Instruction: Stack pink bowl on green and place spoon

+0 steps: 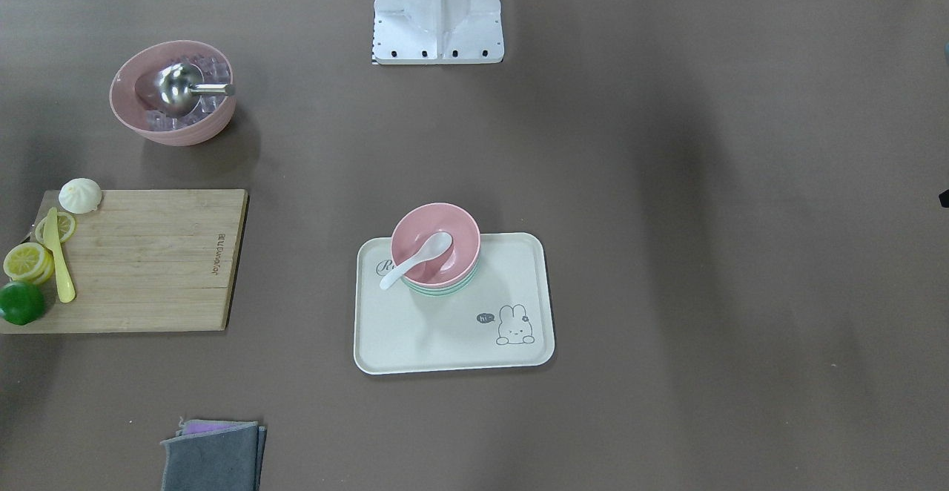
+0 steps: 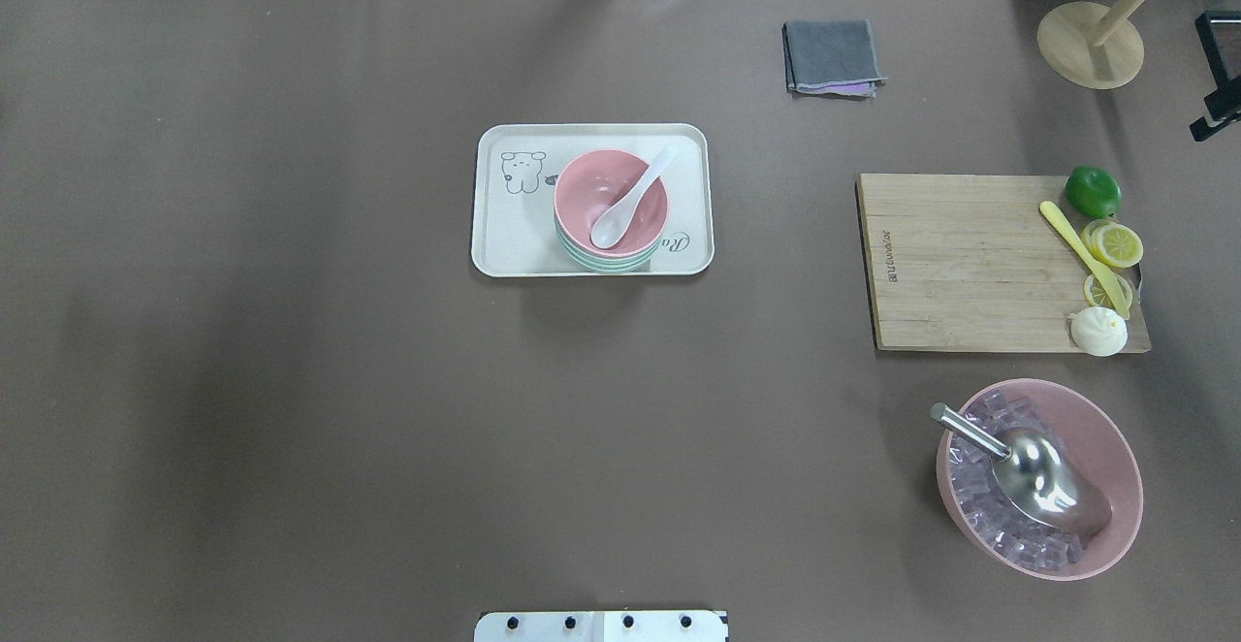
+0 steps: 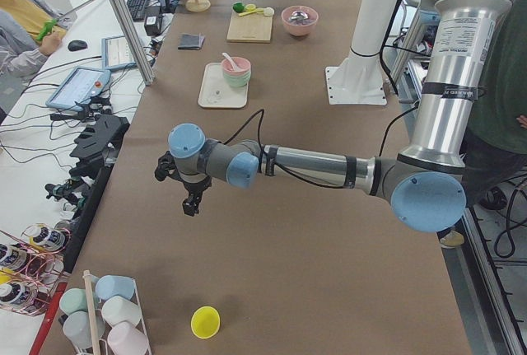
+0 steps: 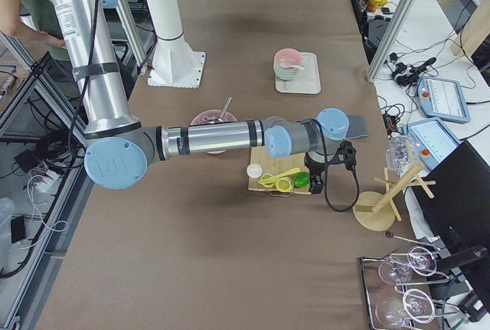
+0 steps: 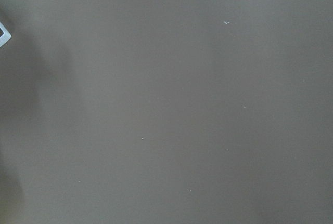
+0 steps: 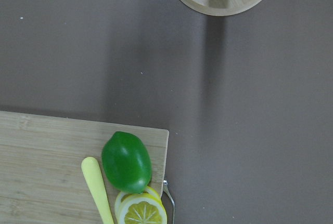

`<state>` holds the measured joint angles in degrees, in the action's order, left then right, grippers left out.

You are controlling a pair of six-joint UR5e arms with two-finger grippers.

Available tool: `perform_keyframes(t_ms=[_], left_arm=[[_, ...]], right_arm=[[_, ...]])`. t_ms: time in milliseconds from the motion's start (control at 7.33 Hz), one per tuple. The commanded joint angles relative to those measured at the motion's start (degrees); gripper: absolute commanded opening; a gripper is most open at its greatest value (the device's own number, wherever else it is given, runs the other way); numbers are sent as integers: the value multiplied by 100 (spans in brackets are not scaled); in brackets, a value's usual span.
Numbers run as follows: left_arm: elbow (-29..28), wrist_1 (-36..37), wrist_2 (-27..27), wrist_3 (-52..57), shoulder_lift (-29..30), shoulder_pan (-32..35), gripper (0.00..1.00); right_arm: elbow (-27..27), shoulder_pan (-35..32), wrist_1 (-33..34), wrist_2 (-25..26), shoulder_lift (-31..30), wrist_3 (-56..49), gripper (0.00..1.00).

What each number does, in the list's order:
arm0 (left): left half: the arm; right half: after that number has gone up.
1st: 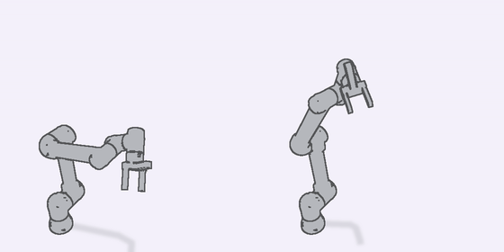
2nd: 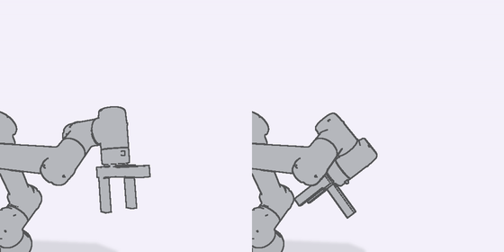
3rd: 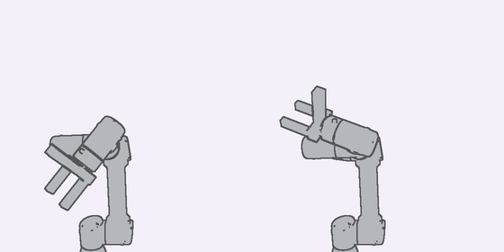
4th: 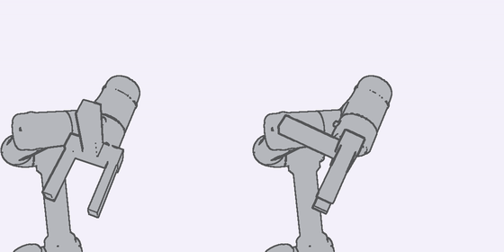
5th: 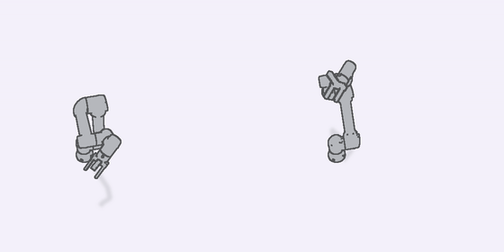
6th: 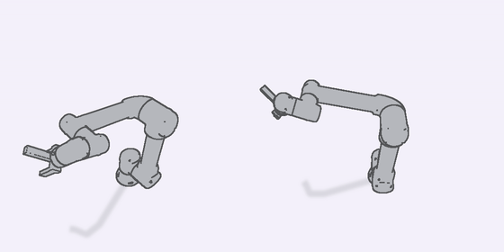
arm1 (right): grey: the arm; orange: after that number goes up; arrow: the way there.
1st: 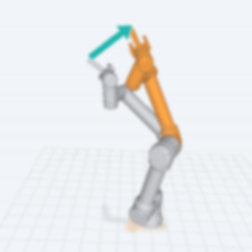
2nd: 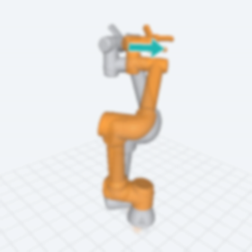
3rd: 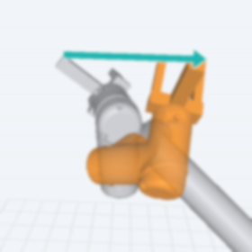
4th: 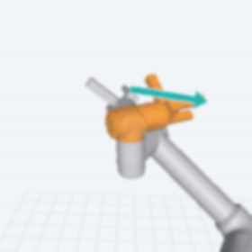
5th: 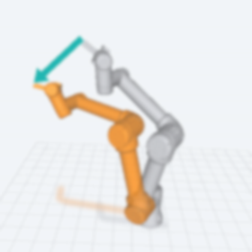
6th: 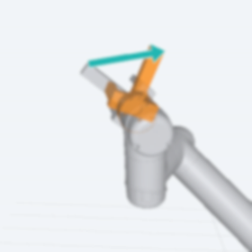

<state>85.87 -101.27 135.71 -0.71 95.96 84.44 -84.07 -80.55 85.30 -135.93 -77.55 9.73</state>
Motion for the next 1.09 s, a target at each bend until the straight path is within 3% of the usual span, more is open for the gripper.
perform_keyframes(t_ms=[0, 955], left_arm=[[17, -34, -9, -25, -60, 257, 98], [150, -34, -27, -43, 71, 318, 98]], right_arm=[[57, -4, 13, 101, -111, -190, 100], [-154, -189, 5, -110, -234, -199, 100]])
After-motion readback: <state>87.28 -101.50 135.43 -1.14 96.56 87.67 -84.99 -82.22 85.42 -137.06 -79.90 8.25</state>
